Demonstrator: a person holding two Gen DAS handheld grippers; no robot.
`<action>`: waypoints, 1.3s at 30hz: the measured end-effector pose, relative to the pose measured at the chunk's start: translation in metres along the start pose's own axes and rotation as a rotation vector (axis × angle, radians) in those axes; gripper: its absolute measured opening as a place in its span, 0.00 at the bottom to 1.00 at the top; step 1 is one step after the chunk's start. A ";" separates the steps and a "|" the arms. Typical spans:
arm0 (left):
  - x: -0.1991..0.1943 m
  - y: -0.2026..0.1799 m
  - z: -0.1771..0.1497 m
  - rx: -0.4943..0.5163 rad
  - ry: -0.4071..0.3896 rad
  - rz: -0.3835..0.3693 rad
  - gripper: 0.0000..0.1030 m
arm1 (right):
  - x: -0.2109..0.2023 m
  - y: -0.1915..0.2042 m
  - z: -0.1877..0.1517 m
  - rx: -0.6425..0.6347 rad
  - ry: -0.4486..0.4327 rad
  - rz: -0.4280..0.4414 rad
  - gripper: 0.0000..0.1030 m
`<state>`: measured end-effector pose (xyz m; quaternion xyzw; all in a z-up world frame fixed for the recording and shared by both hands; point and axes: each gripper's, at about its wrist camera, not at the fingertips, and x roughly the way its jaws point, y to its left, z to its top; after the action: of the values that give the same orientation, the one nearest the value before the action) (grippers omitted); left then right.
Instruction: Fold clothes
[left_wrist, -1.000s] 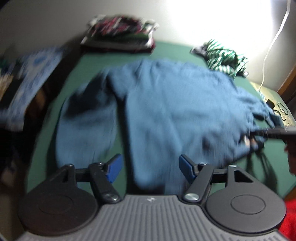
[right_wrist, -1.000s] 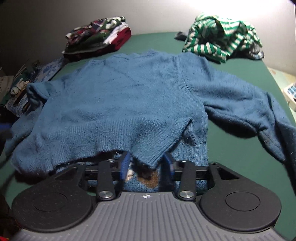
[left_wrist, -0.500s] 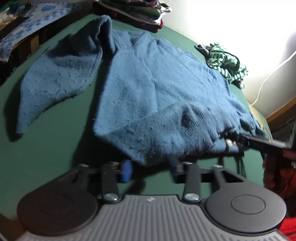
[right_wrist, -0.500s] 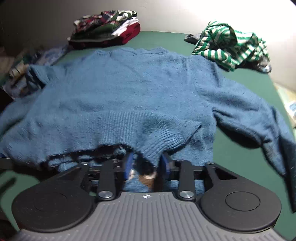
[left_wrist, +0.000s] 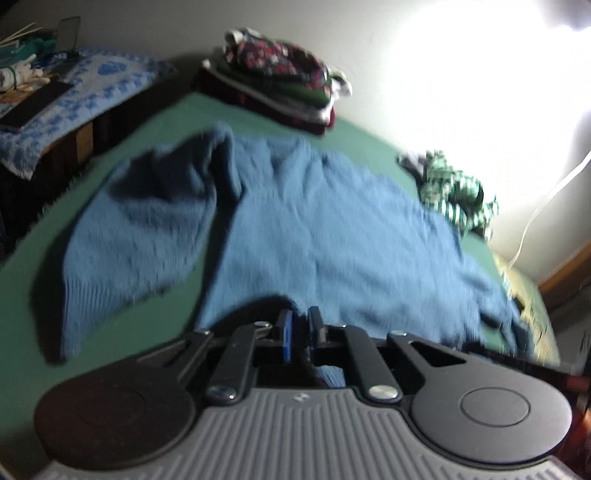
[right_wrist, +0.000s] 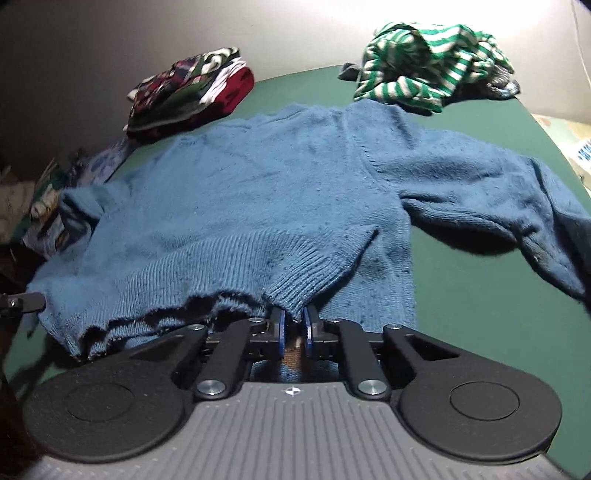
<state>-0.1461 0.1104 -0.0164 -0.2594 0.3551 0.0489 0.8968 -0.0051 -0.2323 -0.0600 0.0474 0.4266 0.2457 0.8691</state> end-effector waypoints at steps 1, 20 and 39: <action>0.001 0.000 0.005 0.002 -0.009 0.000 0.07 | -0.004 0.000 0.000 -0.003 -0.013 0.005 0.10; 0.009 0.005 -0.028 0.021 0.182 -0.054 0.75 | -0.026 -0.018 0.004 0.128 -0.020 0.052 0.48; 0.047 -0.016 -0.029 -0.025 0.166 -0.012 0.14 | 0.009 -0.009 0.000 0.077 0.013 0.005 0.22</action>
<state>-0.1245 0.0779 -0.0587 -0.2758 0.4261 0.0262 0.8612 0.0027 -0.2357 -0.0689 0.0805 0.4411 0.2317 0.8633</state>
